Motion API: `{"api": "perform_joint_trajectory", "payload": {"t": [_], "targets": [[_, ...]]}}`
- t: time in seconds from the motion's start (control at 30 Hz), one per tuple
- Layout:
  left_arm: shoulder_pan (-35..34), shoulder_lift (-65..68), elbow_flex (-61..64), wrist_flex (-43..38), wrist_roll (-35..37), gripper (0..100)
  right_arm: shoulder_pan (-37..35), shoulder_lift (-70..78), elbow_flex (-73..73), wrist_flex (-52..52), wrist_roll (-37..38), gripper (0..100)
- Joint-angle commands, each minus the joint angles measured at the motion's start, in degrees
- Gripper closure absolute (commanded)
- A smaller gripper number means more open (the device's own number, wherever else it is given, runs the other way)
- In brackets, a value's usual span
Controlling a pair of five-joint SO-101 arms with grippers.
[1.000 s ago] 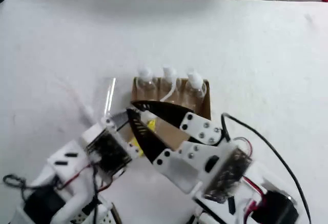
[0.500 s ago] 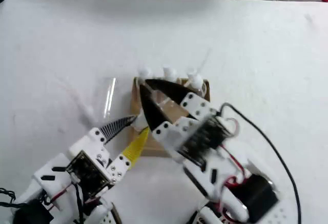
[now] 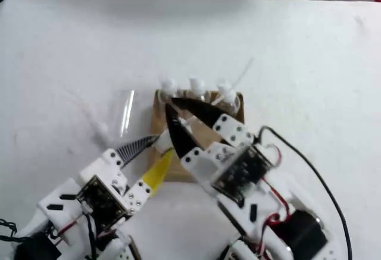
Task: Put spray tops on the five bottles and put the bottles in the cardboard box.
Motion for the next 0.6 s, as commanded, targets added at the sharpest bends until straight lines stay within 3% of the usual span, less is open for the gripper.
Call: {"api": "perform_joint_trajectory", "payload": {"t": [0.0, 0.33, 0.57], "targets": [[0.5, -0.8, -0.5, 0.0, 0.5, 98, 0.7, -0.1, 2.9, 1.2, 1.0, 98.2], [0.4, -6.4, -0.2, 0.7, 0.3, 98, 0.8, -5.4, 5.6, 1.1, 1.1, 98.2], [0.4, -6.4, -0.4, 0.7, 0.3, 98, 6.1, -5.2, 9.2, 1.2, 1.1, 98.2]]}}
